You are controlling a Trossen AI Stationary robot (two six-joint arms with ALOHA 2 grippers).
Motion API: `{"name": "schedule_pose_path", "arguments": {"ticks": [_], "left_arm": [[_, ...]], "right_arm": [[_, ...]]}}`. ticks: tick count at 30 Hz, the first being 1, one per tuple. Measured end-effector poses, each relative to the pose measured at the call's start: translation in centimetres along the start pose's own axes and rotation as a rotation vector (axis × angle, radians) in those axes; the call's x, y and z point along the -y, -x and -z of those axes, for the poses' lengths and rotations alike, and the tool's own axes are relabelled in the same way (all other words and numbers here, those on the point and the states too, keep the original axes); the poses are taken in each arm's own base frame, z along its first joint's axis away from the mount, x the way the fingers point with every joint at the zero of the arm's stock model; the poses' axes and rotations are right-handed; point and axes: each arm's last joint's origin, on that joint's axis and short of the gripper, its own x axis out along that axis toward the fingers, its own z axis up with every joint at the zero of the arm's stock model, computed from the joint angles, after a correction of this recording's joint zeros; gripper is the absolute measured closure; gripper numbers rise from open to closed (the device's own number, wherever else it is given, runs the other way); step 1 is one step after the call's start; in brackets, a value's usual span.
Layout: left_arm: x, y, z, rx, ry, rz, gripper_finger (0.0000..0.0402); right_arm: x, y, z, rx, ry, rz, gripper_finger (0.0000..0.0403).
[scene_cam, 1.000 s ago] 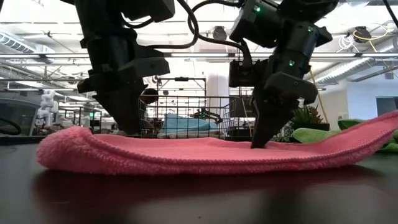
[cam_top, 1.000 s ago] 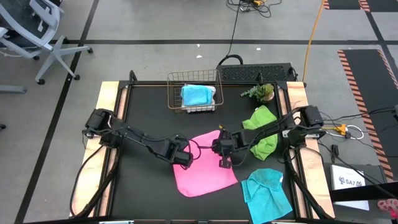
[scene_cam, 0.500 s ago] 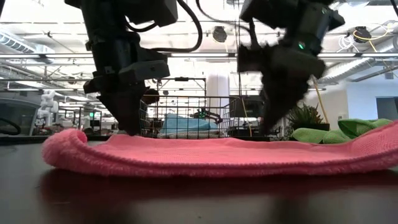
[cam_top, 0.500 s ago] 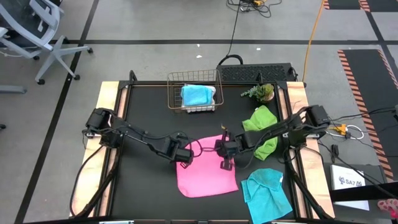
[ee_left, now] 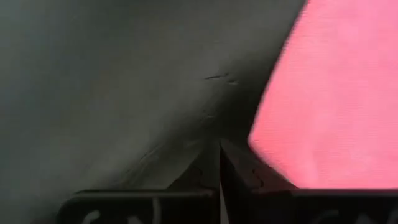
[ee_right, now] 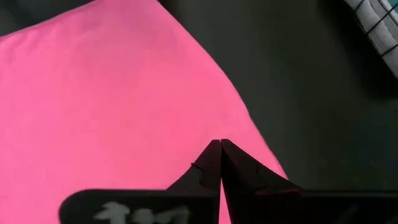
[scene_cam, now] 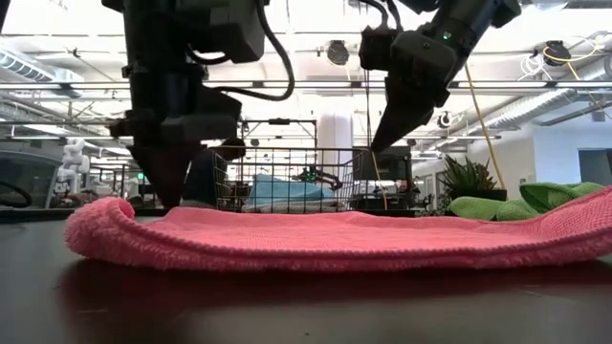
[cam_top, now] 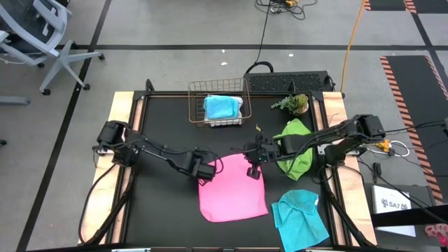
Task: Fold microfiber towels
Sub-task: Fold the pink microfiber cloth
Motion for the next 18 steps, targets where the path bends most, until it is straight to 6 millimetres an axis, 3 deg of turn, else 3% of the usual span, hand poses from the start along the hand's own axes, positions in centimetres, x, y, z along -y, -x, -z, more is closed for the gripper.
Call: {"name": "schedule_pose_path", "arguments": {"ticks": [4,9,18], "left_arm": [[-0.3,-0.2,-0.6,-0.050,0.054,0.027,0.0398],[-0.1,-0.4,-1.7,-0.184,0.043,0.186,0.0398],[-0.4,-0.7,-3.0,-0.125,-0.004,0.216,0.0396]], "right_arm": [[0.2,-0.1,0.0,-0.001,-0.005,0.003,0.0403],[0.2,-0.1,-0.1,-0.001,-0.006,0.004,0.0403],[0.2,-0.1,-0.1,-0.001,-0.008,0.003,0.0403]]}}
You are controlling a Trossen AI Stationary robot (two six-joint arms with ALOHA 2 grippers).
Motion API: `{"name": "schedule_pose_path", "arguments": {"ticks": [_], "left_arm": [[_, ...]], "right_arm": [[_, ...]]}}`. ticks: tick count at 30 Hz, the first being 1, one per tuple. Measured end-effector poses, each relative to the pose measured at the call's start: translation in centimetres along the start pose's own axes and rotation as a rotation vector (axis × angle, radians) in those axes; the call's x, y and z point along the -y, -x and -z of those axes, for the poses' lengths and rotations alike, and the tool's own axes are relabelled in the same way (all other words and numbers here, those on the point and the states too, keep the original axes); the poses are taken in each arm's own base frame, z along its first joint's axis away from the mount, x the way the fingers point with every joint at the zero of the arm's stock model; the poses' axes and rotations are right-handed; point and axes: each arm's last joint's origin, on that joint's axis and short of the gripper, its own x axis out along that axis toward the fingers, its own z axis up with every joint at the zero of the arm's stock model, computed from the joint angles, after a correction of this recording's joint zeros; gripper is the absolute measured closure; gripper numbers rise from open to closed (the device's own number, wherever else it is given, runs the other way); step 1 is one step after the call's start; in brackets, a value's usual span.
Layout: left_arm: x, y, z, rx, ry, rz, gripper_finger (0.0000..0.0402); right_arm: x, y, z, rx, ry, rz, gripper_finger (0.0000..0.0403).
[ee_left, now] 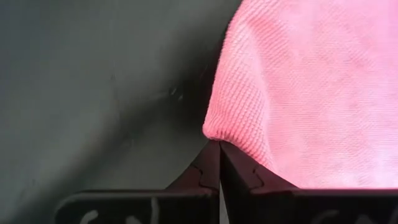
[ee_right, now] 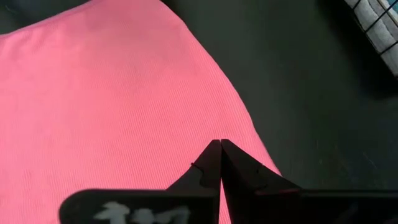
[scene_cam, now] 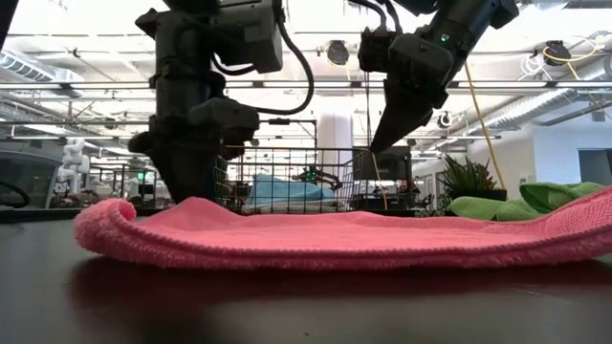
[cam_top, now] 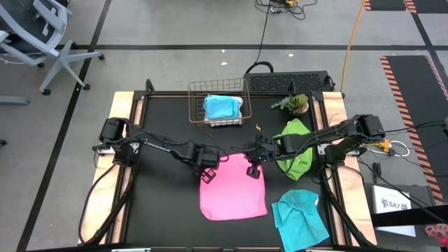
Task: Fold microfiber towels
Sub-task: Fold the pink microfiber cloth
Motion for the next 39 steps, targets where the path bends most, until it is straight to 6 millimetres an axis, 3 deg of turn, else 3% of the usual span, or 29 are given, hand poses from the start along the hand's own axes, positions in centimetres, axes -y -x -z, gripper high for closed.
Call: {"name": "schedule_pose_path", "arguments": {"ticks": [8,20,28,32,39], "left_arm": [[0.2,0.0,-0.4,0.035,-0.046,0.031,0.0395],[0.2,0.0,-0.4,0.035,-0.090,0.029,0.0385],[0.2,0.0,-0.4,0.036,-0.100,0.029,0.0398],[0.2,0.0,-0.4,0.037,-0.100,0.028,0.0387],[0.2,0.0,-0.4,0.037,-0.102,0.028,0.0392]], "right_arm": [[0.4,-0.4,0.6,-0.025,0.041,0.005,0.0403],[5.2,-2.1,3.1,-0.245,-0.157,-0.143,0.0397],[5.9,-2.2,3.8,-0.283,-0.161,-0.053,0.0317],[6.3,-2.2,3.8,-0.269,-0.163,0.002,0.0275],[6.9,-2.8,4.9,-0.275,-0.204,-0.003,0.0246]]}}
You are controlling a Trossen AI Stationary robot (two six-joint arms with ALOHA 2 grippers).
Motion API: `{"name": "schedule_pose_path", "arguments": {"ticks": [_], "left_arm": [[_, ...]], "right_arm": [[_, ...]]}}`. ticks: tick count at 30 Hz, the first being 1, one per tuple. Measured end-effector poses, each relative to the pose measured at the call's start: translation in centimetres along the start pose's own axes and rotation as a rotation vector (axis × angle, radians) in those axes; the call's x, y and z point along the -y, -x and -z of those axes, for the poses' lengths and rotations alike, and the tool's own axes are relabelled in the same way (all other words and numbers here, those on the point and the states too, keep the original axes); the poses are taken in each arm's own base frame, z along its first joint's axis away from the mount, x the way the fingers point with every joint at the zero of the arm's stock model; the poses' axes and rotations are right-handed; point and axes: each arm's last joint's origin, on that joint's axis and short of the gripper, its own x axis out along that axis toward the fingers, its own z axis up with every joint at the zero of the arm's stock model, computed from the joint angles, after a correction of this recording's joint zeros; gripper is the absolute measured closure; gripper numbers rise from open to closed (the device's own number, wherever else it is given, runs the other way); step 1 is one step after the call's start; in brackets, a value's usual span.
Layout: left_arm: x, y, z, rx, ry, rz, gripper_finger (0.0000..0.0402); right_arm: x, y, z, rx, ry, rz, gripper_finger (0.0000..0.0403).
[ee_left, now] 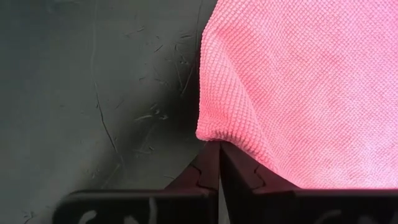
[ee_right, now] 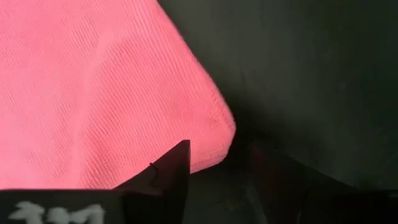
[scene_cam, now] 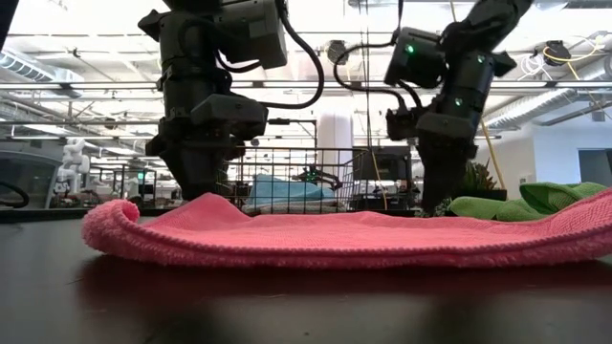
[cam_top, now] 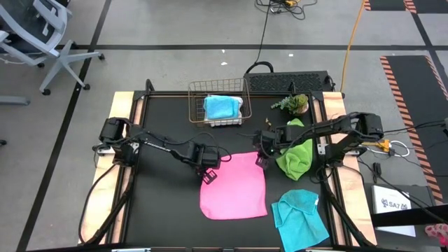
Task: Fold microfiber towels
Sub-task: Fold the pink microfiber cloth
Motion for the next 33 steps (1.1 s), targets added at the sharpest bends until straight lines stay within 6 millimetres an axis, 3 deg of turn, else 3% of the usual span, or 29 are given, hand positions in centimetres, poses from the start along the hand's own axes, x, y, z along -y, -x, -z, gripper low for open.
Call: {"name": "schedule_pose_path", "arguments": {"ticks": [7,15,19,25,33], "left_arm": [[0.0,0.0,0.0,0.003,0.003,0.002,0.0388],[0.4,0.0,-0.3,0.035,0.004,0.038,0.0398],[0.6,0.0,-0.6,0.059,0.006,0.065,0.0391],[0.6,0.0,-0.6,0.058,0.009,0.064,0.0382],[0.1,0.0,-0.3,0.038,-0.044,0.003,0.0398]], "right_arm": [[0.8,-1.5,1.7,0.035,-0.095,-0.057,0.0245],[0.9,-2.1,2.1,0.077,-0.138,-0.086,0.0253],[1.0,-2.2,2.2,0.090,-0.171,-0.090,0.0294],[1.0,-2.3,2.1,0.100,-0.177,-0.091,0.0391],[0.7,-1.7,1.7,0.156,-0.138,-0.098,0.0401]]}}
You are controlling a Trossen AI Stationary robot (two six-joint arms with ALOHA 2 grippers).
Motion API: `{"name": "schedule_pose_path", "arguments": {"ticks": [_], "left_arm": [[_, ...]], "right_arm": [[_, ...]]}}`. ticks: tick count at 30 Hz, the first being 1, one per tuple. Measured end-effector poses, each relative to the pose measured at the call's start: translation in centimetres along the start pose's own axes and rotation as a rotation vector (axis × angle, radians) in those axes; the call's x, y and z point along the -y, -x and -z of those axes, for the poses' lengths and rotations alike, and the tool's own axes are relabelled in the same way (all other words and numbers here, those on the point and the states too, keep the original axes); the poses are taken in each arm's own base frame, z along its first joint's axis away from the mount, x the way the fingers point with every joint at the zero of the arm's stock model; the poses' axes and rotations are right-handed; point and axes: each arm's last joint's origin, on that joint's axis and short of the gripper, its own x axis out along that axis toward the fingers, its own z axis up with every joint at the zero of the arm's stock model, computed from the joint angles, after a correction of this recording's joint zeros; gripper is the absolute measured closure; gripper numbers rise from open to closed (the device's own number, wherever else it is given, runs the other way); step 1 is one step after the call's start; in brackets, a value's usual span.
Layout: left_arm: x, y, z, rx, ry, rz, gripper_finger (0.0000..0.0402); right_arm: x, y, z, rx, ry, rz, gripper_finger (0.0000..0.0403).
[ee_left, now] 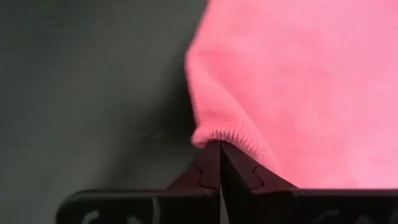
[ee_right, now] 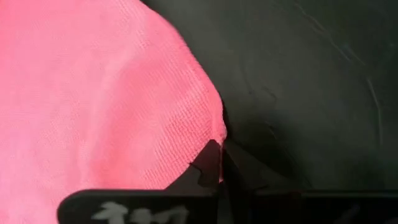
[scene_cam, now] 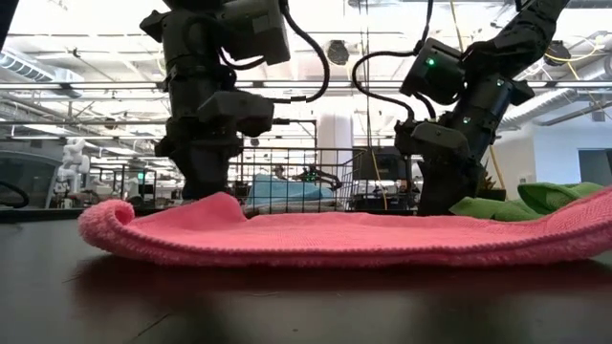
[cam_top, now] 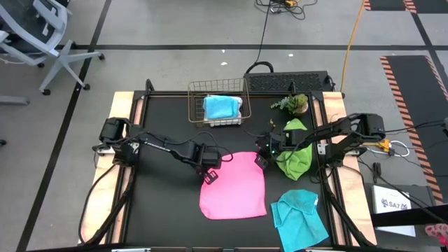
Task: Fold microfiber towels
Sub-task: Fold the pink microfiber cloth
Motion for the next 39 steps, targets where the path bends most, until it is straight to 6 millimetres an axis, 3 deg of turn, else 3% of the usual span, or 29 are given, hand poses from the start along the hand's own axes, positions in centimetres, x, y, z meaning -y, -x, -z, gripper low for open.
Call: {"name": "schedule_pose_path", "arguments": {"ticks": [6,13,27,32,39], "left_arm": [[-1.7,0.3,0.2,-0.064,0.011,-0.119,0.0387],[-3.3,1.5,-0.8,-0.036,0.009,-0.139,0.0394],[-6.3,3.0,-3.3,0.043,0.034,-0.125,0.0395],[-6.6,3.0,-3.7,0.060,0.024,-0.116,0.0382],[-5.9,3.1,-4.7,0.142,-0.013,-0.022,0.0397]], "right_arm": [[-0.5,1.5,-0.3,0.051,0.029,-0.004,0.0402],[-1.8,2.9,0.3,0.075,0.107,-0.017,0.0402],[-7.3,4.9,2.4,0.083,0.322,-0.131,0.0403],[-8.7,5.4,3.0,0.073,0.354,-0.164,0.0403],[-9.3,5.1,5.0,-0.036,0.338,-0.135,0.0403]]}}
